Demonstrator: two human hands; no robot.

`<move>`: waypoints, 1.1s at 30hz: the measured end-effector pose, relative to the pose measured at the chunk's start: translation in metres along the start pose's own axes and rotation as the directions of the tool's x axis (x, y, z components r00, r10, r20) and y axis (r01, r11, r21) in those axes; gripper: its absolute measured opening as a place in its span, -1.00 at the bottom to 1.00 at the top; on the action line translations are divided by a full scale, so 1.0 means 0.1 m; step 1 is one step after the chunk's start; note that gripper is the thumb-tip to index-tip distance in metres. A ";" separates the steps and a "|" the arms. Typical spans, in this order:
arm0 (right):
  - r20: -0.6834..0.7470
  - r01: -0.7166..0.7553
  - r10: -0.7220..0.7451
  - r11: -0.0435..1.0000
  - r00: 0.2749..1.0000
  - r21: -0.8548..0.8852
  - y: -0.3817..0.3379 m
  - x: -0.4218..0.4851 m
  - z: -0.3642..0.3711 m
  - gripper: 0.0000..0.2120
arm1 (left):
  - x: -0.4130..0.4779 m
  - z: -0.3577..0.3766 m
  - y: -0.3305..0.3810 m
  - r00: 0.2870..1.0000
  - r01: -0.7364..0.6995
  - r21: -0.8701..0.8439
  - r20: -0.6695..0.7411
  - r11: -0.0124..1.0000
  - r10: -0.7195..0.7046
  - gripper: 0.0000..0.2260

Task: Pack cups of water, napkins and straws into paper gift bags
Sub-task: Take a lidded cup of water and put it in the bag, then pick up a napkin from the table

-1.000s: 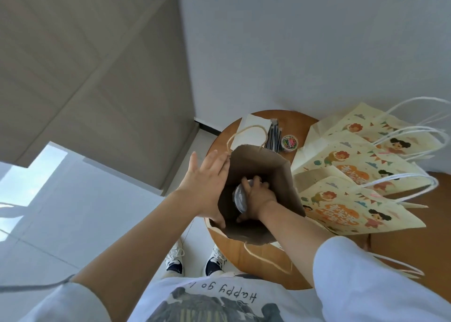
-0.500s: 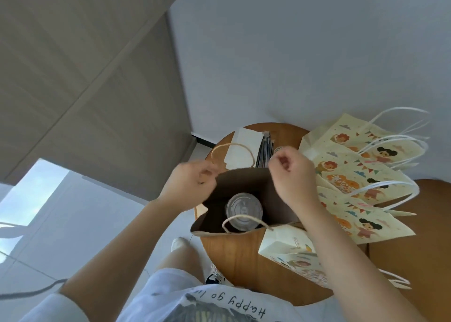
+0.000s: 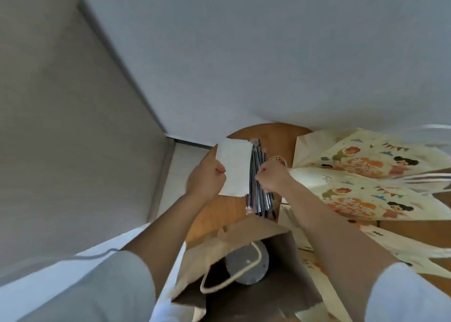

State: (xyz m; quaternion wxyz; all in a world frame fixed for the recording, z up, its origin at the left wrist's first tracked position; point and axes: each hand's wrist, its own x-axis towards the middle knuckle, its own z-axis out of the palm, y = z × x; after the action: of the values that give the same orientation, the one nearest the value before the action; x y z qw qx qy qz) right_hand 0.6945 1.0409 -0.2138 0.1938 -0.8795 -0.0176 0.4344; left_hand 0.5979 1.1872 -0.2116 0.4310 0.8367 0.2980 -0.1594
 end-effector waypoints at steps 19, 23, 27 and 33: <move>-0.142 -0.160 0.121 0.938 0.982 -0.307 0.39 0.76 0.60 -0.83 | 1.02 1.11 0.05 0.983 0.021 0.395 0.162 0.918 -0.092 -0.66; -0.106 -0.166 0.144 0.956 0.984 -0.244 0.42 0.74 0.57 -0.89 | 0.97 1.06 0.03 0.987 -0.002 0.339 0.154 0.941 -0.054 -0.79; -0.125 -0.134 0.115 0.978 0.986 -0.161 0.42 0.67 0.52 -0.88 | 0.92 1.02 -0.01 0.989 -0.011 0.331 0.141 0.943 -0.038 -0.84; -0.190 -0.068 0.091 0.990 0.978 0.126 0.36 0.50 0.49 -0.75 | 0.81 0.93 -0.06 0.995 0.068 0.067 0.070 0.995 -0.073 -0.86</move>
State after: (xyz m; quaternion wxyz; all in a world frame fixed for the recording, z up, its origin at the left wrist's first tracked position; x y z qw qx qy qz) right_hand 0.6827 1.0337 -0.2920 0.2291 -0.9046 0.0625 0.3539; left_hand 0.6555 1.1435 -0.3112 0.4086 0.8326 0.3063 -0.2145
